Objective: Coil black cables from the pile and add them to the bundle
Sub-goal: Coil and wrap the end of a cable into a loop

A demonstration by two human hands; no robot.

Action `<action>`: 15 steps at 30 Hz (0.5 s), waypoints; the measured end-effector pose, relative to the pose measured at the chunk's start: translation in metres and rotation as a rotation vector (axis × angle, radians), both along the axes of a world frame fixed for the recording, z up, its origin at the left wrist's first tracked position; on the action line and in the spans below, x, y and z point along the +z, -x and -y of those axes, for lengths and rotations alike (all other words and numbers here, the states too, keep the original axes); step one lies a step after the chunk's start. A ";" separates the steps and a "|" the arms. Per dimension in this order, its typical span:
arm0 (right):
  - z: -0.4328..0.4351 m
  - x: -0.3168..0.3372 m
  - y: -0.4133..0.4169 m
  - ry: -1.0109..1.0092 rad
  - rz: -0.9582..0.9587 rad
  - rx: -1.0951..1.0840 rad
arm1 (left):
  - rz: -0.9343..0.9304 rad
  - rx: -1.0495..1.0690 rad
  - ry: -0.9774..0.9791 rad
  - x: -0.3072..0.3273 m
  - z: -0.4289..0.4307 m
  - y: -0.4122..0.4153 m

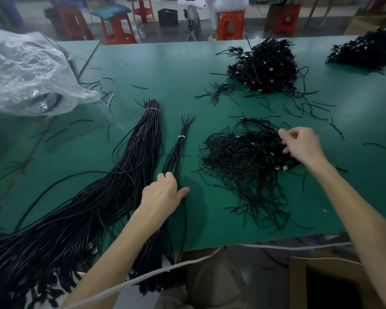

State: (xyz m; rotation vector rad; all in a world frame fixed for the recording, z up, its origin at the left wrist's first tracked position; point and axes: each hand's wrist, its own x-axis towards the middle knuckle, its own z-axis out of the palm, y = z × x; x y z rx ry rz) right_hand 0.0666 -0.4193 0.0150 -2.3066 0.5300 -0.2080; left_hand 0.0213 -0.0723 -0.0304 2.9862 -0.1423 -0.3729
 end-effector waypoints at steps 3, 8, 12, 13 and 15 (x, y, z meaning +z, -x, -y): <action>-0.022 -0.013 0.010 0.074 0.110 0.027 | -0.010 0.001 0.008 -0.002 0.005 -0.002; -0.085 -0.013 0.031 0.048 0.164 0.309 | -0.089 0.015 0.181 -0.002 -0.004 -0.010; -0.140 -0.028 0.055 -0.101 0.040 0.594 | -0.113 0.054 0.521 -0.002 -0.018 -0.013; -0.152 -0.034 0.060 -0.147 0.006 0.643 | -0.112 0.058 0.613 -0.002 -0.020 -0.013; -0.173 -0.048 0.068 -0.301 -0.074 0.696 | -0.117 0.069 0.785 -0.005 -0.022 -0.010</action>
